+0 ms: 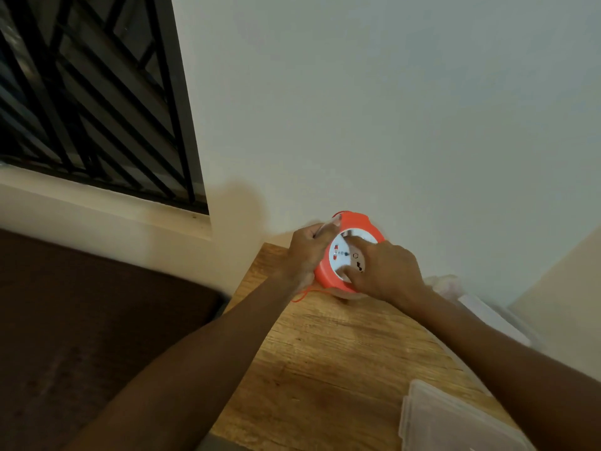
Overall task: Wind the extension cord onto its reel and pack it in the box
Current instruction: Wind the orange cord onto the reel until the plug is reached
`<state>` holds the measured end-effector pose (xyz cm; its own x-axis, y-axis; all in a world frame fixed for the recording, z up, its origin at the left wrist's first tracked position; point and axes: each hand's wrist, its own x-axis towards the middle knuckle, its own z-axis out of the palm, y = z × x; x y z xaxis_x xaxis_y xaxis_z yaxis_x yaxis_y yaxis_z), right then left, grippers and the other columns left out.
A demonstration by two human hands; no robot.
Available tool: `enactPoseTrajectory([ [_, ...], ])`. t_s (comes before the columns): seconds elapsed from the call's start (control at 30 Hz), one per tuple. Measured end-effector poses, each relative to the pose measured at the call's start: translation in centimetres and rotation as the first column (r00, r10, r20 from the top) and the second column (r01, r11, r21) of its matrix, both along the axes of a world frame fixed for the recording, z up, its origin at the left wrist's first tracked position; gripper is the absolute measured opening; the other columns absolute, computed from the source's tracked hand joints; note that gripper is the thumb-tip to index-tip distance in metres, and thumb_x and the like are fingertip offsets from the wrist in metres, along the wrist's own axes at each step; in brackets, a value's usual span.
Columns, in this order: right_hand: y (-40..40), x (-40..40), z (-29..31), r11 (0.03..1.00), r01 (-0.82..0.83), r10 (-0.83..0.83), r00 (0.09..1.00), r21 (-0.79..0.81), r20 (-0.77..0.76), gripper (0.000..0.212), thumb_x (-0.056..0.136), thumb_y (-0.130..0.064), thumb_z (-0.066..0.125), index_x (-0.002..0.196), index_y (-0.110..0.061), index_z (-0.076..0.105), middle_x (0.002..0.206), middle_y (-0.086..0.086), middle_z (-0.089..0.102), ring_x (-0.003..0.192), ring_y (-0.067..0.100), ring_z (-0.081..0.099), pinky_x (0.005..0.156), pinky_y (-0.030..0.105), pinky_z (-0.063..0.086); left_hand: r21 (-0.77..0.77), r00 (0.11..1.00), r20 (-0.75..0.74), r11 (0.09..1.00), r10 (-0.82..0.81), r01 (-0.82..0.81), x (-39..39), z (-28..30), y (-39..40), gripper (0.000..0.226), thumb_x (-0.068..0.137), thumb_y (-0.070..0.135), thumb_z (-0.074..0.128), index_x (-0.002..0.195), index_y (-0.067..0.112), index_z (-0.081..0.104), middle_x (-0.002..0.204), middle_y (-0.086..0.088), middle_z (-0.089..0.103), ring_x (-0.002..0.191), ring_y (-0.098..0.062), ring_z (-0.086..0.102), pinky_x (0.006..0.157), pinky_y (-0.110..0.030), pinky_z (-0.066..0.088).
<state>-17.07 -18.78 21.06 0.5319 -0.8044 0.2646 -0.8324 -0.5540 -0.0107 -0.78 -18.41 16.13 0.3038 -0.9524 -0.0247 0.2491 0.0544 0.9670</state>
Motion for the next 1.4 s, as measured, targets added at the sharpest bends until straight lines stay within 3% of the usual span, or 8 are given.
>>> enactPoseTrajectory([
  [0.1,0.0,1.3,-0.8,0.860,0.128,-0.416,0.736,0.493,0.534,0.056,0.082,-0.055,0.058,0.131,-0.028,0.055,0.114,-0.009,0.064,0.102,0.021,0.063,0.085,0.038,0.054,-0.016,0.990,0.049,0.991,0.136,-0.135,-1.4,0.4,0.0,0.041,0.094,0.043,0.073,0.101,0.002,0.077,0.097,-0.018,0.078,0.092,-0.040,0.074,0.089,-0.058,0.060],
  [0.2,0.3,2.1,-2.0,0.660,-0.056,-0.689,0.350,0.749,0.634,0.058,0.081,-0.023,0.061,0.138,-0.021,0.053,0.136,0.001,0.057,0.114,0.023,0.058,0.091,0.041,0.054,-0.012,0.973,0.142,0.983,0.181,-0.181,-1.8,0.6,0.0,0.040,0.096,0.044,0.070,0.099,0.006,0.077,0.101,-0.022,0.078,0.095,-0.046,0.074,0.085,-0.062,0.063],
  [0.33,1.2,1.2,-2.5,0.800,0.057,-0.481,0.658,0.598,0.580,0.061,0.076,-0.027,0.071,0.133,-0.015,0.052,0.130,0.003,0.060,0.102,0.018,0.059,0.063,0.020,0.046,0.031,0.991,0.100,0.995,0.089,-0.093,-0.8,-0.1,0.0,0.044,0.097,0.044,0.069,0.095,0.000,0.076,0.099,-0.030,0.075,0.091,-0.051,0.072,0.079,-0.060,0.061],
  [0.47,1.6,-0.7,-0.9,0.999,-0.032,0.034,0.995,-0.022,0.093,0.042,0.083,-0.024,0.066,0.125,-0.022,0.061,0.120,0.006,0.068,0.093,0.026,0.068,0.066,0.030,0.052,0.064,0.997,0.082,0.998,-0.013,0.008,-0.2,-0.4,0.2,0.040,0.097,0.048,0.069,0.106,0.010,0.077,0.102,-0.018,0.080,0.089,-0.039,0.079,0.079,-0.053,0.066],
  [0.6,0.7,-1.7,0.7,0.908,-0.418,0.385,0.853,-0.019,-0.352,0.029,0.085,-0.021,0.069,0.113,-0.029,0.070,0.148,0.005,0.043,0.113,0.028,0.056,0.075,0.037,0.052,0.040,0.986,0.084,0.990,-0.140,0.137,0.7,-0.4,0.0,0.040,0.094,0.044,0.073,0.108,0.006,0.077,0.106,-0.023,0.078,0.086,-0.035,0.079,0.077,-0.049,0.065],
  [0.77,0.7,-1.8,0.9,0.880,-0.466,0.420,0.673,0.092,-0.609,0.047,0.091,-0.031,0.066,0.135,-0.040,0.051,0.158,0.013,0.020,0.130,0.033,0.044,0.100,0.047,0.046,0.080,0.946,0.171,0.961,-0.277,0.266,1.0,-0.3,0.2,0.035,0.088,0.054,0.074,0.098,0.021,0.081,0.093,-0.009,0.082,0.081,-0.030,0.080,0.068,-0.039,0.064],
  [1.03,0.4,-0.4,2.3,0.770,-0.635,0.433,0.442,0.067,-0.786,0.059,0.090,-0.029,0.067,0.140,-0.042,0.039,0.134,0.019,0.050,0.114,0.037,0.057,0.098,0.048,0.045,0.115,0.920,0.201,0.941,-0.337,0.319,1.5,-0.5,0.7,0.029,0.091,0.052,0.072,0.088,0.024,0.081,0.087,-0.007,0.080,0.076,-0.025,0.077,0.068,-0.035,0.064],
  [1.4,0.3,-0.5,0.4,0.942,-0.299,0.224,0.896,-0.149,-0.384,0.067,0.087,-0.052,0.052,0.148,-0.037,0.028,0.098,0.003,0.073,0.078,0.025,0.068,0.063,0.032,0.046,0.035,0.985,0.058,0.986,-0.162,0.161,0.9,0.0,0.3,0.043,0.084,0.054,0.077,0.096,0.012,0.080,0.100,-0.020,0.079,0.085,-0.034,0.078,0.075,-0.045,0.066],
])
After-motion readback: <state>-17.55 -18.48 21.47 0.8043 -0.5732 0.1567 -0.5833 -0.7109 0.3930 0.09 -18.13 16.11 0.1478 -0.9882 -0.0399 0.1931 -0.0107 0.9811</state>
